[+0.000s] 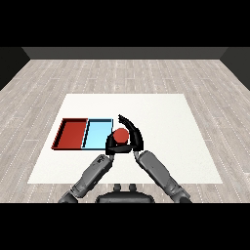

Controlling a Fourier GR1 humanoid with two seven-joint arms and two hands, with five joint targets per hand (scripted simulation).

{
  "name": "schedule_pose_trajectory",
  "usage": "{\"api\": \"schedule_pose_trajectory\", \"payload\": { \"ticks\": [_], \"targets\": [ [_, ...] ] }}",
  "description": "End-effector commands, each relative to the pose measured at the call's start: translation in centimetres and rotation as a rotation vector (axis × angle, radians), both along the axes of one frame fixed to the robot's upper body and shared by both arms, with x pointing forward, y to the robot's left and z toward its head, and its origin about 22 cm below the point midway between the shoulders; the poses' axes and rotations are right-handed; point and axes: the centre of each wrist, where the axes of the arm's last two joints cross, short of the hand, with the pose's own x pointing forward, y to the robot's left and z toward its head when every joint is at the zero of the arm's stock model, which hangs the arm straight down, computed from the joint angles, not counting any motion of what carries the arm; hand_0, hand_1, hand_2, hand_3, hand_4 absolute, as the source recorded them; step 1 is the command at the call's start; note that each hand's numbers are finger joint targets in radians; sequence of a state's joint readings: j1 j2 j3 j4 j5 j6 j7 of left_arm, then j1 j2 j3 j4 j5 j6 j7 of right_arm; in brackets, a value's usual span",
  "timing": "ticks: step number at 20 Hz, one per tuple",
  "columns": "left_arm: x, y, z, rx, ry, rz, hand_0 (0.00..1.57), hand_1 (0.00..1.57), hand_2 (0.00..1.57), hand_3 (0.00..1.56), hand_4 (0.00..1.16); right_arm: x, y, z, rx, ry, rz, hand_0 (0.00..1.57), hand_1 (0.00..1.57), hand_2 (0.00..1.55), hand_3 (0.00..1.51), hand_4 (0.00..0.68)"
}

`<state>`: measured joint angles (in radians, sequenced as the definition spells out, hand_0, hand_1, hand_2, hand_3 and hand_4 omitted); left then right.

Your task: Pick the red can and put it in the red box

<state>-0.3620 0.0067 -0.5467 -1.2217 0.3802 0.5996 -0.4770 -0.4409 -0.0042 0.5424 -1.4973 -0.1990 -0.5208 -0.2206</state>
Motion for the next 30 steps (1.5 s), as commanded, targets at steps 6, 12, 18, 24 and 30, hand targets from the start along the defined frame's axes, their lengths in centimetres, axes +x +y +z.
{"api": "schedule_pose_trajectory", "payload": {
  "ticks": [6, 12, 18, 24, 30],
  "targets": [
    [0.1, 0.8, 0.7, 0.031, -0.040, 0.024, 1.57, 1.57, 1.57, 1.49, 1.13, 0.0, -1.7, -0.6, -0.002, 0.015, -0.020, 0.00, 0.00, 0.00, 0.00, 0.000],
    [1.0, 0.7, -0.3, 0.010, -0.026, 0.032, 1.57, 1.57, 1.57, 1.47, 1.13, 0.0, -2.7, -0.9, 0.039, 0.033, -0.013, 0.00, 0.00, 0.00, 0.00, 0.000],
    [1.1, 2.0, 0.2, 0.038, -0.040, 0.078, 1.57, 1.57, 1.56, 1.47, 1.13, -1.9, -7.3, 2.4, 0.074, -0.022, -0.050, 0.00, 0.00, 0.00, 0.00, 0.000],
    [3.4, 6.2, 2.9, 0.048, -0.071, 0.145, 1.57, 1.57, 1.57, 1.48, 1.13, -5.5, -12.4, 0.2, 0.142, -0.017, -0.071, 0.00, 0.00, 0.00, 0.00, 0.000],
    [4.0, 13.0, 4.7, 0.138, -0.035, 0.277, 1.57, 1.57, 1.57, 1.48, 1.14, -4.7, -16.7, -0.2, 0.099, -0.008, -0.137, 0.00, 0.00, 0.00, 0.00, 0.000]
  ]
}}
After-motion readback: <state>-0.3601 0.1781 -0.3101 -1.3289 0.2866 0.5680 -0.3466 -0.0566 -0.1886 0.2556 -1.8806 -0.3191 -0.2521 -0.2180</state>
